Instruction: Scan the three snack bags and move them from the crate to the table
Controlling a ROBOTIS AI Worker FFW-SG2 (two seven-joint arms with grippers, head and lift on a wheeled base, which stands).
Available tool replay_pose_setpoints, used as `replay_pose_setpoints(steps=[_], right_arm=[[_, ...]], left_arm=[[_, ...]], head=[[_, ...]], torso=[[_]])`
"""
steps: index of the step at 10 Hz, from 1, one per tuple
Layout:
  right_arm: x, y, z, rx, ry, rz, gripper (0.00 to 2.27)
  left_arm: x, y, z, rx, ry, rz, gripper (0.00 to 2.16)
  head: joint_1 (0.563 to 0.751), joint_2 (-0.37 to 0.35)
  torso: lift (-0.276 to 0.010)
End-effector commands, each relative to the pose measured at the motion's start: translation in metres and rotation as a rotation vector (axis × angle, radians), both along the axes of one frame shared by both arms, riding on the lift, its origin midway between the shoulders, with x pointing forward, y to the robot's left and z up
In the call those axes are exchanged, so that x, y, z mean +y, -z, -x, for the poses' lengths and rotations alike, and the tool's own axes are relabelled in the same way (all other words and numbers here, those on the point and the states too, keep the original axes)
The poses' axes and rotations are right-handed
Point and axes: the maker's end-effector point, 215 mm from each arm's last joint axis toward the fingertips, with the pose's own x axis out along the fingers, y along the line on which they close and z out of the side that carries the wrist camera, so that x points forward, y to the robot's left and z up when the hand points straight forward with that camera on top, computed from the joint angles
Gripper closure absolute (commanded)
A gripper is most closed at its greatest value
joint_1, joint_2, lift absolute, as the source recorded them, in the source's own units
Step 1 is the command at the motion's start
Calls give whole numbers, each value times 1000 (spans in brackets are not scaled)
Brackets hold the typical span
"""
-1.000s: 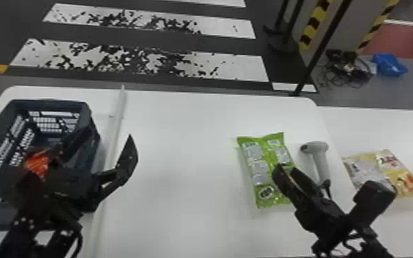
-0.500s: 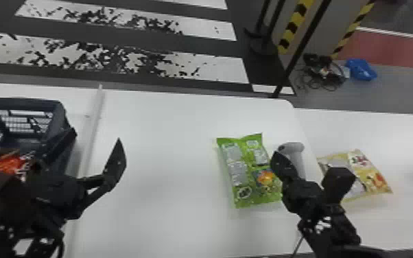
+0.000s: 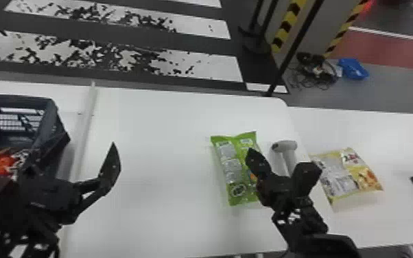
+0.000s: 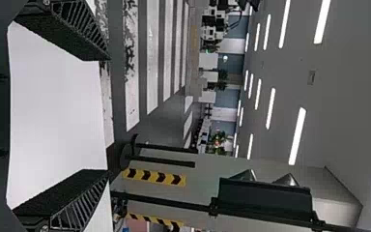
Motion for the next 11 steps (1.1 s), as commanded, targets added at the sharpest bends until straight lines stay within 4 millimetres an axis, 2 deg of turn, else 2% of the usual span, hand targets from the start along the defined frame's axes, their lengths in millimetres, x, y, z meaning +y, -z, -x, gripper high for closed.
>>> replay_pose_setpoints(steps=[1, 2, 4, 6, 8, 10, 11], right_arm=[[12, 8, -7, 3, -20, 2, 2243], [8, 17, -12, 16, -9, -4, 2243], [-1, 23, -17, 3, 10, 4, 2243], [-10, 32, -10, -5, 26, 15, 2243], [-15, 49, 5, 14, 47, 16, 2243], [-4, 52, 25, 1, 52, -1, 2243], [-1, 47, 35, -14, 56, -9, 2243]], left_arm=[[3, 0, 5, -4, -4, -1, 36], [6, -1, 6, -8, -8, -10, 36], [11, 0, 7, -5, -13, -20, 36], [11, 2, 8, -1, -6, -29, 36], [12, 6, 11, 5, 1, -35, 36], [16, 13, 10, 14, -6, -33, 36], [20, 14, 8, 3, -15, -17, 36]], head=[[695, -184], [695, -175], [695, -166], [695, -171], [695, -182], [695, -190], [695, -183]], torso=[[-62], [-62], [-62], [-62], [-62], [-62], [-62]])
